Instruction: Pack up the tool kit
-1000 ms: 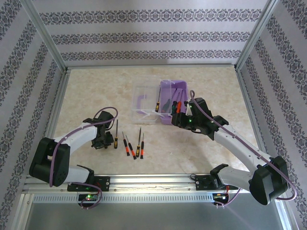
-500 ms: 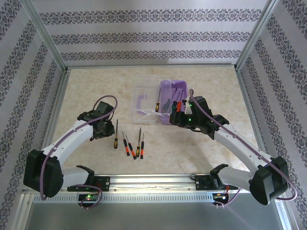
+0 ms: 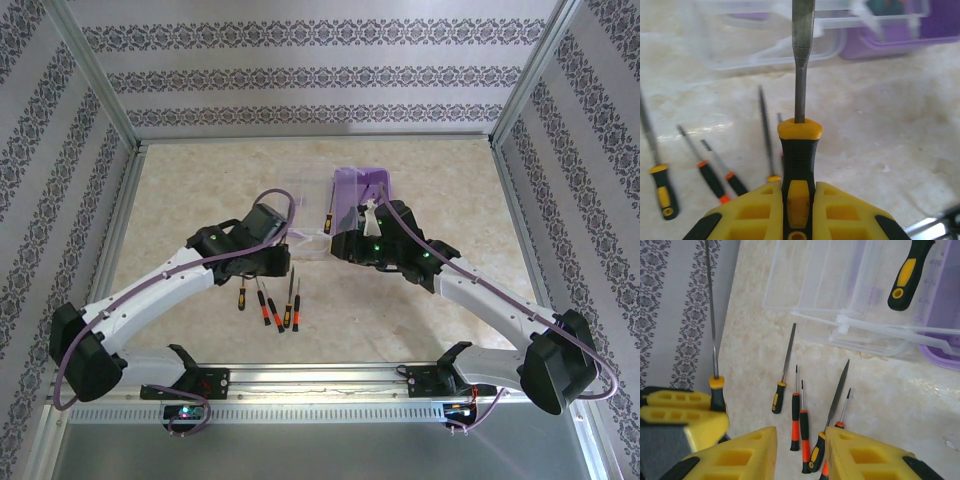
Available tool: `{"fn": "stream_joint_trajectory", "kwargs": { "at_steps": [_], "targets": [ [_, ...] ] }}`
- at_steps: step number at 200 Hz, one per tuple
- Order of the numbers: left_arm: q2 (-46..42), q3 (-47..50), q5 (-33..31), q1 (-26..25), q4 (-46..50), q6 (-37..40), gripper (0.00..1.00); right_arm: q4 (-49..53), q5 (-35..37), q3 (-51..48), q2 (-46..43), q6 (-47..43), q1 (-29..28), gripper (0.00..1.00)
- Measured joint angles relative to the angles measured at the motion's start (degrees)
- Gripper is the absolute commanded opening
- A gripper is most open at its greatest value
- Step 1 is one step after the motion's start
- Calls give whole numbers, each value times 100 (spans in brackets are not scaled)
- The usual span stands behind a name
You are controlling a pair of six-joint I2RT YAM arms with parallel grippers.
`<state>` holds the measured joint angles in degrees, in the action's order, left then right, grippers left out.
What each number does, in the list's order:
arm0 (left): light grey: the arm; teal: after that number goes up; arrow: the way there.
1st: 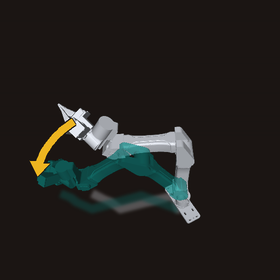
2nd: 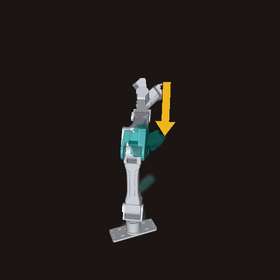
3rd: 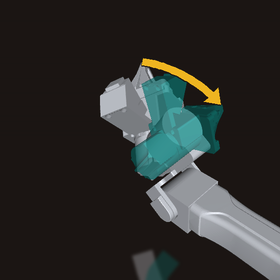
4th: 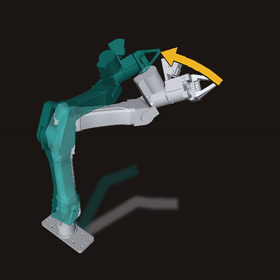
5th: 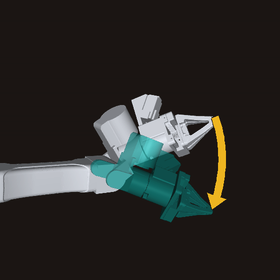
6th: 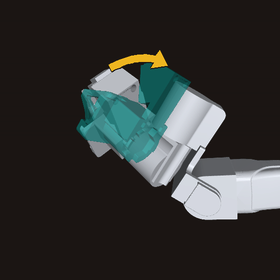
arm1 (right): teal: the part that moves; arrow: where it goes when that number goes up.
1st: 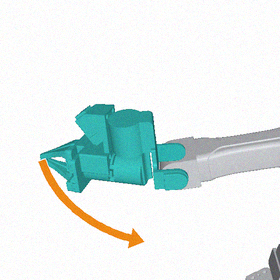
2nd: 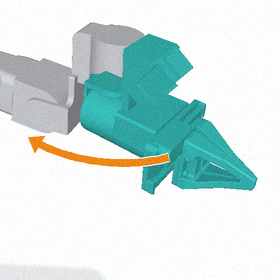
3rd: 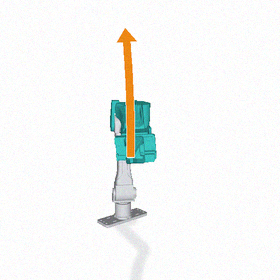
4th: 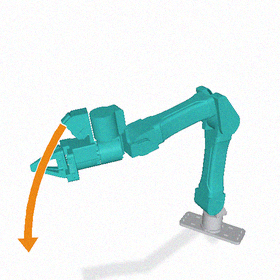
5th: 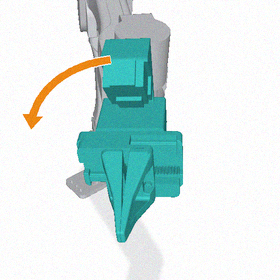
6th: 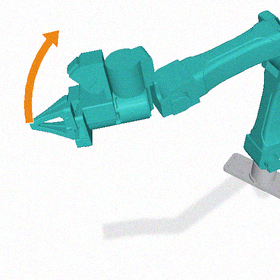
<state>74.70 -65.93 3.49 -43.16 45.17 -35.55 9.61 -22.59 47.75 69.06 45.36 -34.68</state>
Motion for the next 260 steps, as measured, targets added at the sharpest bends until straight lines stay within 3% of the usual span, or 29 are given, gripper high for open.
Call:
{"fn": "stream_joint_trajectory", "kwargs": {
  "at_steps": [33, 70, 163, 222, 260],
  "targets": [
    [407, -157, 192, -496, -317, -28, 6, -278, 22, -2, 0, 234, 2, 38],
    [887, -258, 332, -859, -697, -177, 5, -463, 94, -2, 7, 413, 2, 38],
    [979, -254, 402, -1014, -1156, -376, 4, -380, 479, -330, -114, 728, 83, 32],
    [979, -181, 540, -1016, -1412, -398, 4, -684, 273, -341, 31, 876, 155, 23],
    [944, -92, 555, -1051, -1486, -426, 7, -881, 212, -461, 66, 1010, 155, 10]
  ]
}}
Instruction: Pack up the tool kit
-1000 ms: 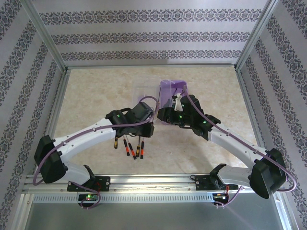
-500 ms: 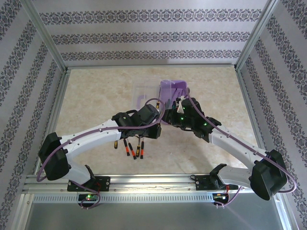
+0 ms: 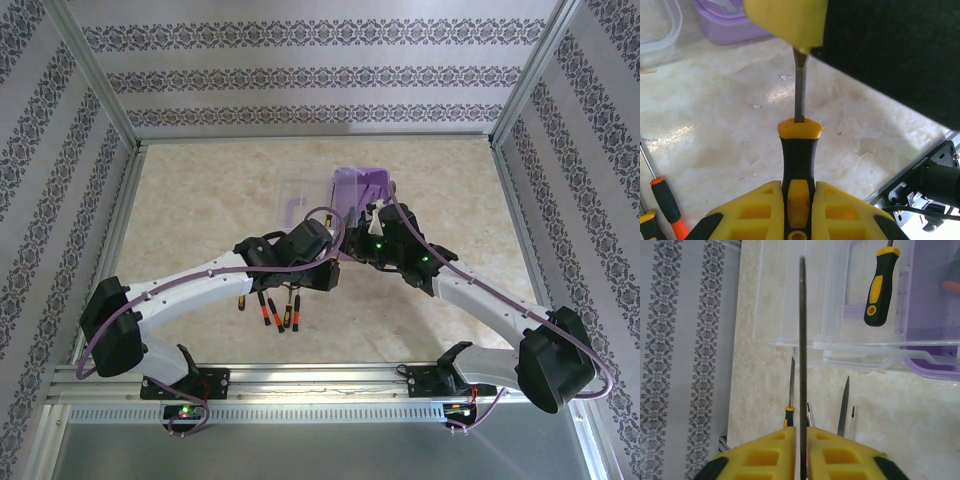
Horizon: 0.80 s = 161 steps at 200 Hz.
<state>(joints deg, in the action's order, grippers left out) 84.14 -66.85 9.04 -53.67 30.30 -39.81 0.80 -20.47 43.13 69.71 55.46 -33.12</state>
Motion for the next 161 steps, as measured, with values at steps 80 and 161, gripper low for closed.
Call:
{"fn": "stream_joint_trajectory", "kwargs": {
  "at_steps": [80, 161],
  "targets": [
    [-326, 409, -13, -24, -291, -181, 73, 125, 90, -15, -208, -28, 37, 5],
    [-2680, 1172, -1368, 85, 378, -280, 100, 927, -66, 1982, 1587, -1139, 1244, 6]
  ]
}}
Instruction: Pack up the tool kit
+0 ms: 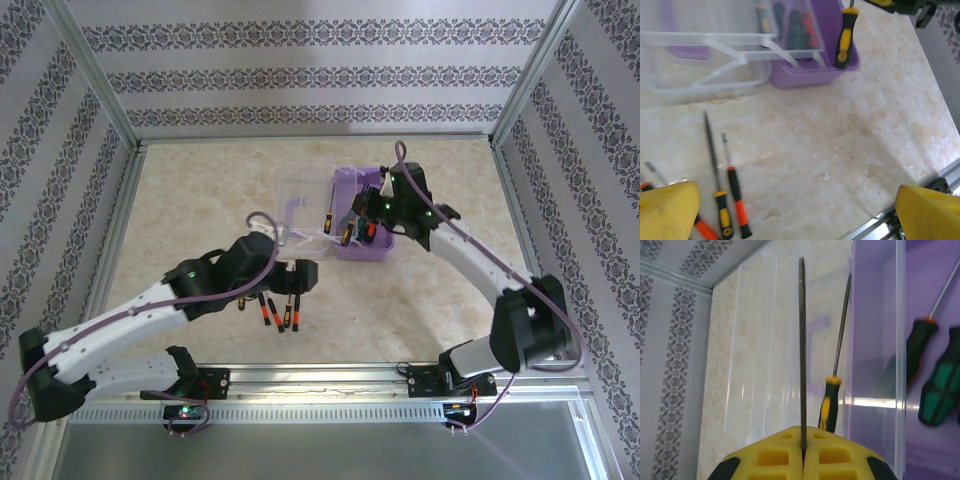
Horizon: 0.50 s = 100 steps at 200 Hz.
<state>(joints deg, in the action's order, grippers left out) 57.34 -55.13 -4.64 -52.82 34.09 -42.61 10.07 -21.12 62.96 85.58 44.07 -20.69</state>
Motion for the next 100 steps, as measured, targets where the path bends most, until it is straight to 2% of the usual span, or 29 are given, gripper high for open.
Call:
{"fn": "stream_joint_trajectory", "kwargs": {
  "at_steps": [27, 55, 100],
  "targets": [
    [-616, 422, -238, 83, 245, -173, 100, 114, -111, 802, 979, -234, 168, 6],
    [-772, 516, -343, 90, 457, -267, 100, 219, -258, 1432, 1897, -385, 223, 6],
    [-719, 518, -356, 127, 474, -264, 100, 258, -533, 1543, 2487, -404, 216, 7]
  ]
}}
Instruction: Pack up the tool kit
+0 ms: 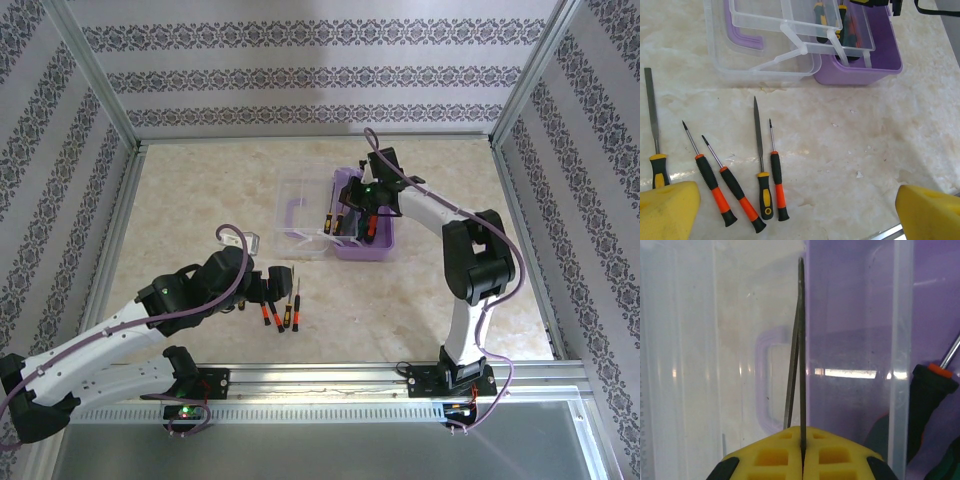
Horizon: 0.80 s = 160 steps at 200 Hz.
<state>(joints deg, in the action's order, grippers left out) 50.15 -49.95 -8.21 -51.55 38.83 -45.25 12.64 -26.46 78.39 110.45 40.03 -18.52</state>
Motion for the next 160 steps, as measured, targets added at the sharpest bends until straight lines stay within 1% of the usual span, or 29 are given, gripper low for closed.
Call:
{"fn": "stream_joint_trajectory", "kwargs": {
  "at_steps": [16, 33, 51, 61, 67, 86, 122, 160],
  "targets": [
    [109, 0, 2, 22, -2, 20, 100, 2, -116, 66, 85, 0, 0, 8],
    [254, 0, 7, 31, -7, 44, 100, -2, -212, 151, 177, 0, 0, 10],
    [374, 0, 24, 31, -9, 85, 100, -2, -282, 201, 251, 4, 0, 20],
    [404, 0, 24, 31, -9, 96, 100, -7, -315, 247, 289, 22, 0, 27],
    [409, 0, 22, 31, -9, 103, 100, -17, -334, 262, 299, 20, -11, 29],
    [409, 0, 22, 37, -22, 105, 100, -39, -369, 267, 299, 26, -28, 31],
    [413, 0, 0, 111, -20, 105, 100, -28, -352, 267, 251, 46, -37, 32],
    [420, 0, -44, 205, -20, 109, 100, 212, -175, 267, -232, 50, 4, 32]
  ]
}}
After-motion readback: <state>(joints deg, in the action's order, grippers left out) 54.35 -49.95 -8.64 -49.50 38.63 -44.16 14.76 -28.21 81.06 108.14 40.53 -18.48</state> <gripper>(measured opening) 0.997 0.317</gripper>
